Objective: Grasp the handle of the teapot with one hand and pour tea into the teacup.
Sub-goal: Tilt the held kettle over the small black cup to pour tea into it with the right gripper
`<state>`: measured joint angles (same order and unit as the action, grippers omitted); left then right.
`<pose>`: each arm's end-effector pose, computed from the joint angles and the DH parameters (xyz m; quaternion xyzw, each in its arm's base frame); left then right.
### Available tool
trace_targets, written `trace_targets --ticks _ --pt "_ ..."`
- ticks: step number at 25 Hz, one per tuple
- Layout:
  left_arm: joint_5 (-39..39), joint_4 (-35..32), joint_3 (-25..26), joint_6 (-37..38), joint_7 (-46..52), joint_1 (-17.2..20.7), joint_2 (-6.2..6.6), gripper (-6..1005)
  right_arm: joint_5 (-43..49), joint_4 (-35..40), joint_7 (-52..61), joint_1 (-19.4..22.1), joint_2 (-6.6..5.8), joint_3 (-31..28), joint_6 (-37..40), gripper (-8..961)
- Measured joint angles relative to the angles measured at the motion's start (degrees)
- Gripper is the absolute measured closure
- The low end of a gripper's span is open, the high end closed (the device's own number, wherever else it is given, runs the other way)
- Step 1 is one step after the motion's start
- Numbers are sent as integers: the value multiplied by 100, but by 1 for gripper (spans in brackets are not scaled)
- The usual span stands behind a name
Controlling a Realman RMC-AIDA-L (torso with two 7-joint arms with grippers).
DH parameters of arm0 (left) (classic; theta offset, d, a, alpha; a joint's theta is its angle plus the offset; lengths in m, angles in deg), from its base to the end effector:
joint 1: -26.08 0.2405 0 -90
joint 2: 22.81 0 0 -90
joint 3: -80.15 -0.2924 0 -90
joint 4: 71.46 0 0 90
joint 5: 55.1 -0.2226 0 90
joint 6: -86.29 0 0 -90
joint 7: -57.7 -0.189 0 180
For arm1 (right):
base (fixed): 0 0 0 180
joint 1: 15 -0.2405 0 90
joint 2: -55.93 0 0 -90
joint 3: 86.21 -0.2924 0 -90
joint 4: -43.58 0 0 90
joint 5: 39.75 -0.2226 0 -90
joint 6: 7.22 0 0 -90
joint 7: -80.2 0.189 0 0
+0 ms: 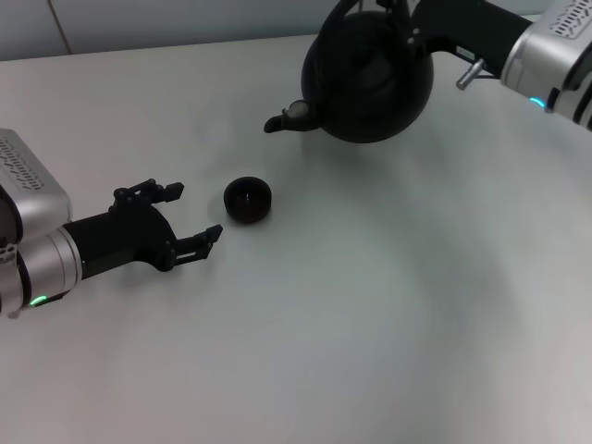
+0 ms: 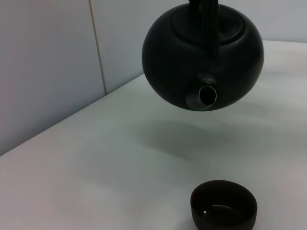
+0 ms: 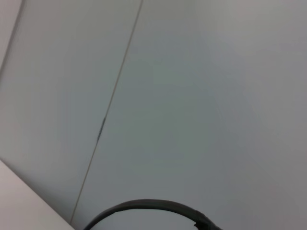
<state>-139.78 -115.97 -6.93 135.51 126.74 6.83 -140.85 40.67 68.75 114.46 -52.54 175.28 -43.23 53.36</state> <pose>-0.2987 0.3786 -0.1229 -0.9487 -0.1373 -0.1194 0.2588 0.2551 0.4825 -0.0321 -0.8603 0.0226 0.2387 0.4499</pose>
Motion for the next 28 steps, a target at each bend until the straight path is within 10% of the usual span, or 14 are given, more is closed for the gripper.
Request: trace_targets --ticks 28 --pt "-4 37 34 -25 -9 -44 0 191 -12 319 -23 -139 18 957 -551 851"
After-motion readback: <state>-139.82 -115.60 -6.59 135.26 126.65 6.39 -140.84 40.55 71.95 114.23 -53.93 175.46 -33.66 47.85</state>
